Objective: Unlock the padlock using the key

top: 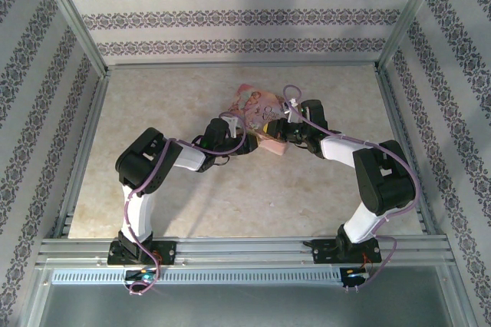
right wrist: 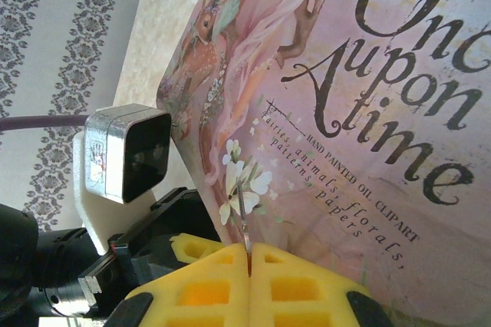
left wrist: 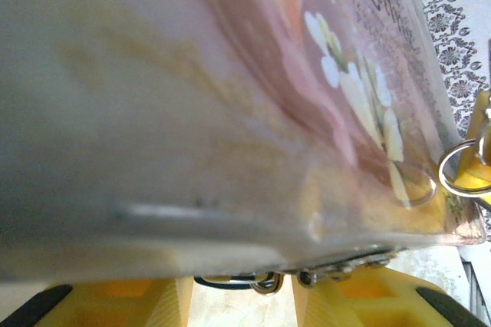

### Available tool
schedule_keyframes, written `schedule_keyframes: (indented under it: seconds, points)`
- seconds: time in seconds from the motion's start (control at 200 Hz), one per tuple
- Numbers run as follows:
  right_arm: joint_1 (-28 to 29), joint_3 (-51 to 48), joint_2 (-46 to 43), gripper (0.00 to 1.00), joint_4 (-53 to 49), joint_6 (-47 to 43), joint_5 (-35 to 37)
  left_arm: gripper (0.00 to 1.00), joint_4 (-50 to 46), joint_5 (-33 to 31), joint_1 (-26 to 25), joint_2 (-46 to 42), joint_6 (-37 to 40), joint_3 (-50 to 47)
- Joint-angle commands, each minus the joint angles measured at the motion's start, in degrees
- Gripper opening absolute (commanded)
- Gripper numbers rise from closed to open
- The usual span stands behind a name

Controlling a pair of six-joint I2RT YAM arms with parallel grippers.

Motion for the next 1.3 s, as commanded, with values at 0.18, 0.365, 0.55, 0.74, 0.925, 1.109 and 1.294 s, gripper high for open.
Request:
schedule_keyframes:
  seconds: [0.18,0.365,0.55,0.74,0.925,1.109,1.294]
  points:
    - [0.5,-1.7,2.3,0.0,-2.0,0.5,0.7,0.36,5.3,-1.1,-1.6,2.7,-4.4,1.9]
    - [0.6,-1.8,2.3,0.0,-1.9,0.6,0.9,0.35,5.7,-2.0,-2.1,3.3,-6.5,2.2]
    - [0.7,-1.9,2.5,0.0,-2.0,0.8,1.1,0.35,6.7,-2.5,-2.3,4.0,-8.5,2.2]
    - [0.7,-1.9,2.5,0.0,-2.0,0.7,1.1,0.34,6.0,-3.2,-2.3,3.9,-8.1,2.3]
    - [0.8,-1.9,2.3,0.0,-2.0,0.7,1.0,0.32,5.9,-3.3,-2.3,3.6,-8.1,2.3]
    - [0.8,-1.9,2.1,0.0,-2.0,0.8,0.8,0.4,5.4,-4.0,-2.3,3.4,-9.1,2.3]
    - [0.9,-2.1,2.2,0.0,-2.0,1.1,1.1,0.4,7.2,-4.7,-2.3,4.0,-12.6,3.1]
